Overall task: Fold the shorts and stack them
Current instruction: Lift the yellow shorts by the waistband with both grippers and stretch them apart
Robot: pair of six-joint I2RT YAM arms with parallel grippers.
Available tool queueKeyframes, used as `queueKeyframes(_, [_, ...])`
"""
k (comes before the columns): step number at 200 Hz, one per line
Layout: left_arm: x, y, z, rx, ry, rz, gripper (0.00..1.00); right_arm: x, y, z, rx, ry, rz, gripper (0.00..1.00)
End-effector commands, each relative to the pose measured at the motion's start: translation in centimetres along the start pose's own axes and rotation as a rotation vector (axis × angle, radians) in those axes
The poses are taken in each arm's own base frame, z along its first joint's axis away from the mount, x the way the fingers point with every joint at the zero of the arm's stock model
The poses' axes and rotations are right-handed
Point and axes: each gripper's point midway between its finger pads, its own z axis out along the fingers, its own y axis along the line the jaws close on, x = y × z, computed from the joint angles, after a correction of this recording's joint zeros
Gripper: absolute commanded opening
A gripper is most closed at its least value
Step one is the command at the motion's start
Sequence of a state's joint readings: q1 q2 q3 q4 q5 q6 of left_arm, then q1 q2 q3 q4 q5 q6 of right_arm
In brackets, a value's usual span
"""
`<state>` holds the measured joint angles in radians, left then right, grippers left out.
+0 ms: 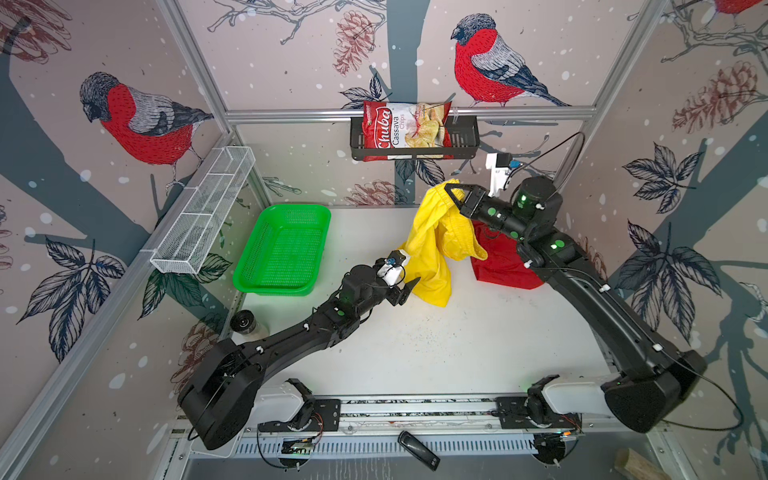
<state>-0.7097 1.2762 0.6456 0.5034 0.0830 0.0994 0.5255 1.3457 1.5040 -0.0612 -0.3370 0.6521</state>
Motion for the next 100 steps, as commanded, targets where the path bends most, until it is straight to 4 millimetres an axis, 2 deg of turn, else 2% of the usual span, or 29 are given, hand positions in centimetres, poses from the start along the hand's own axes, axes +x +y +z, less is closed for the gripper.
queueKeyframes(1, [-1.3, 2.0, -0.2, -0.110, -0.068, -0.017, 0.78, -2.0, 1.4, -0.4, -0.002, -0.037, -0.084, 0.11])
queueKeyframes(42, [-1.3, 2.9, -0.1, -0.097, -0.103, 0.019, 0.78, -4.1, 3.1, -1.2, 0.018, -0.009, -0.158, 0.12])
queueKeyframes(72, [-1.1, 1.9, -0.9, -0.030, -0.183, 0.100, 0.75, -5.8, 3.3, -2.3, 0.037, -0.029, -0.173, 0.12])
queueKeyframes(100, [0.4, 0.2, -1.1, 0.055, -0.186, 0.160, 0.75, -7.2, 4.0, -3.3, 0.031, -0.054, -0.184, 0.12])
